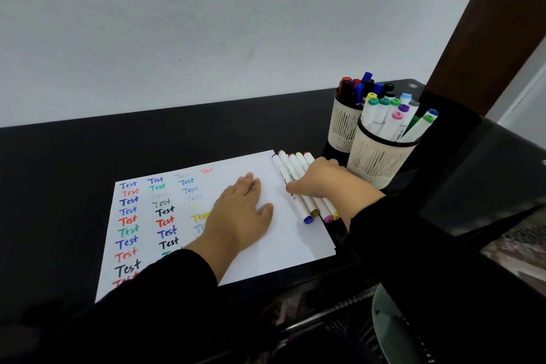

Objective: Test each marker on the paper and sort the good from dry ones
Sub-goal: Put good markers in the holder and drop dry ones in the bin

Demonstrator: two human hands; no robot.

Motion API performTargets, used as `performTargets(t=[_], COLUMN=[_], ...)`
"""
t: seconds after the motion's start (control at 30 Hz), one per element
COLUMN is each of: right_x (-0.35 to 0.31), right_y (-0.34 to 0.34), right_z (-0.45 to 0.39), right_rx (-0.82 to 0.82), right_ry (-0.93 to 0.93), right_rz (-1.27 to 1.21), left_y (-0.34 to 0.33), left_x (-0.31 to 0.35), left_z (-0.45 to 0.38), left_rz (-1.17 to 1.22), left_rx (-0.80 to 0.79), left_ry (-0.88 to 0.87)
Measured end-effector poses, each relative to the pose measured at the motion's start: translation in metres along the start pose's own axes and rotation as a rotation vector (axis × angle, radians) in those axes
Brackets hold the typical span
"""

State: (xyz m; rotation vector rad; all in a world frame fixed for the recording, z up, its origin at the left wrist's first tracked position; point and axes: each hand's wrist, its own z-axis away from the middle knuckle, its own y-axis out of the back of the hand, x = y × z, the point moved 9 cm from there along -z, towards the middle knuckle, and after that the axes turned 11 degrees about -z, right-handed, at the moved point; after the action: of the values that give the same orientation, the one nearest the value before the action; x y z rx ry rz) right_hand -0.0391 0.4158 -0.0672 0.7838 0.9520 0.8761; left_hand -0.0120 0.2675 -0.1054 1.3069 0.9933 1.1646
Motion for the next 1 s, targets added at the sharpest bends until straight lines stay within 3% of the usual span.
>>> performTargets(t=[0.27, 0.43, 1.0], right_x=[-0.008, -0.018, 0.003], right_y=[-0.004, -0.004, -0.003], right_z=[0.005, 0.016, -0.009], right_rx=[-0.065, -0.171, 0.005], right_ry=[0.025, 0.112, 0.036], right_rz=[-0.003, 0.128, 0.181], left_y=[-0.001, 0.0, -0.006], left_x=[0.0, 0.0, -0.002], left_z=[0.0, 0.0, -0.004], left_rz=[0.003, -0.002, -0.009], left_rx=[-0.022, -0.041, -0.192], left_ry=[0.002, 0.002, -0.016])
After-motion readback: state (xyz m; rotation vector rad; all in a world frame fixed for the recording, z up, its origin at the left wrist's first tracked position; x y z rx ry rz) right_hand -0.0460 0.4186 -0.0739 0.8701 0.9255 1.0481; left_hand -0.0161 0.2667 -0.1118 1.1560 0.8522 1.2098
